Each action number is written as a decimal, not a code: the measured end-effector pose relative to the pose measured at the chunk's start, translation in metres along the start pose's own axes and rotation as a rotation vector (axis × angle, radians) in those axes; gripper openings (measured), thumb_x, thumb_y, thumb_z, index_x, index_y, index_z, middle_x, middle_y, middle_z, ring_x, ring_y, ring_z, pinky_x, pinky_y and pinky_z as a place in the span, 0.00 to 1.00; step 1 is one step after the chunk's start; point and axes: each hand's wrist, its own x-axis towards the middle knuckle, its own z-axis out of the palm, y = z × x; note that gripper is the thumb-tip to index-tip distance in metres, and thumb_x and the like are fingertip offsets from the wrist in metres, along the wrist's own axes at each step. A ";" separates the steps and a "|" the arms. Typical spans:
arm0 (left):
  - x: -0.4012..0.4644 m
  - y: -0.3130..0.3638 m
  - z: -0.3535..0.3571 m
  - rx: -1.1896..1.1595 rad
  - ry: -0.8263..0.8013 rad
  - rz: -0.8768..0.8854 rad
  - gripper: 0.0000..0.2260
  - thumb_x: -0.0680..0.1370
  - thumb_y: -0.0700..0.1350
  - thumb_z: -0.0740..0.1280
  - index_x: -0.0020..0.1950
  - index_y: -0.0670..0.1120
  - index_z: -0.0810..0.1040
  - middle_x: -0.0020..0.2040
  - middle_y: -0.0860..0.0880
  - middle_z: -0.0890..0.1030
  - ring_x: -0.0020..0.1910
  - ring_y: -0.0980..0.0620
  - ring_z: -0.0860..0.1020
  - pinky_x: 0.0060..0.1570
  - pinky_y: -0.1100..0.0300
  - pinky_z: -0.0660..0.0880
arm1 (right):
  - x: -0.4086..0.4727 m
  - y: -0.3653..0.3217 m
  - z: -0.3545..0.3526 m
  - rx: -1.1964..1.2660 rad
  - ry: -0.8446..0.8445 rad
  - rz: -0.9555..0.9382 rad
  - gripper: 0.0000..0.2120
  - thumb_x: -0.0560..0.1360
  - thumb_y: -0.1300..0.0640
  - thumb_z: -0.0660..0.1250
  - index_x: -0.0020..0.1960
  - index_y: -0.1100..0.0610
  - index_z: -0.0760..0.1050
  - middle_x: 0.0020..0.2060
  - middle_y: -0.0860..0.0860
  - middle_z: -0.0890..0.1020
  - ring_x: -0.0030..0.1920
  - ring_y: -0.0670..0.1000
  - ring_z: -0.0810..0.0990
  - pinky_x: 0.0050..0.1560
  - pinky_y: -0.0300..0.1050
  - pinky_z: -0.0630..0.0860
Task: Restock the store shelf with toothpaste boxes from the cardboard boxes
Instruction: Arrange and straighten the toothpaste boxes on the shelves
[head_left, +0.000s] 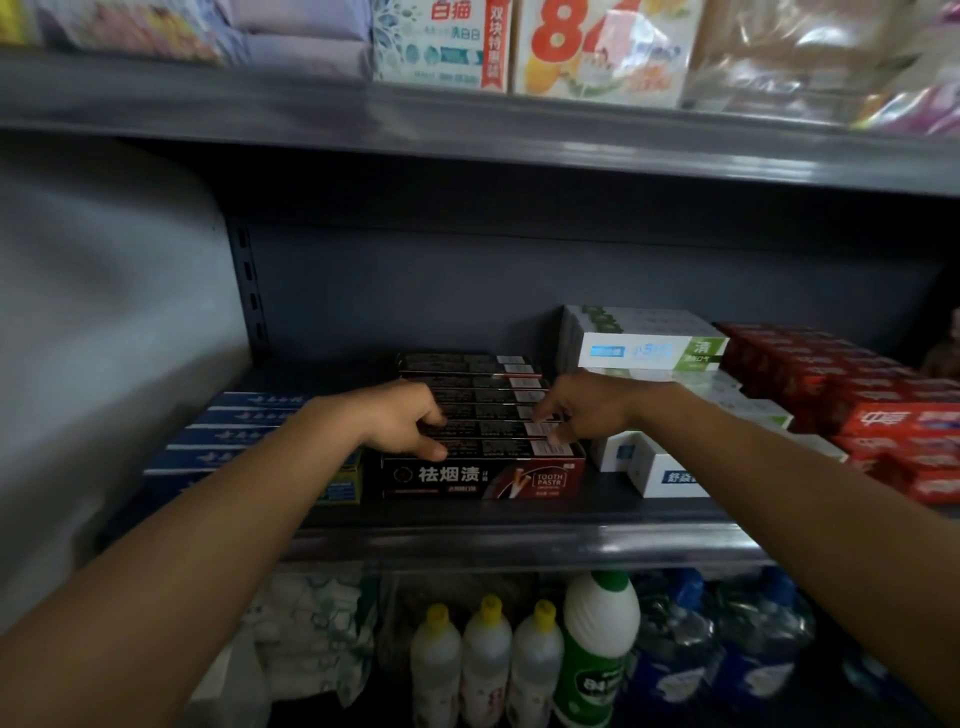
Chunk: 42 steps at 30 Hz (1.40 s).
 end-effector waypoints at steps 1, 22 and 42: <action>-0.001 0.000 0.000 -0.005 -0.001 0.004 0.24 0.74 0.55 0.70 0.67 0.49 0.75 0.68 0.51 0.74 0.64 0.52 0.74 0.66 0.52 0.71 | 0.000 -0.001 0.001 -0.009 0.008 0.003 0.17 0.75 0.57 0.69 0.64 0.53 0.77 0.57 0.48 0.81 0.51 0.46 0.75 0.54 0.42 0.71; -0.009 0.013 -0.008 -0.079 0.120 0.060 0.14 0.74 0.53 0.71 0.59 0.52 0.80 0.58 0.54 0.80 0.54 0.54 0.78 0.58 0.51 0.75 | -0.017 -0.013 -0.016 0.013 0.084 0.081 0.20 0.75 0.58 0.70 0.66 0.56 0.75 0.61 0.51 0.79 0.60 0.50 0.76 0.54 0.38 0.68; -0.004 0.138 -0.013 -0.031 0.300 0.264 0.19 0.71 0.51 0.75 0.60 0.49 0.81 0.57 0.47 0.82 0.53 0.50 0.80 0.55 0.54 0.77 | -0.123 0.014 -0.028 -0.046 0.177 0.243 0.21 0.74 0.58 0.72 0.66 0.57 0.75 0.62 0.52 0.78 0.60 0.50 0.78 0.59 0.41 0.73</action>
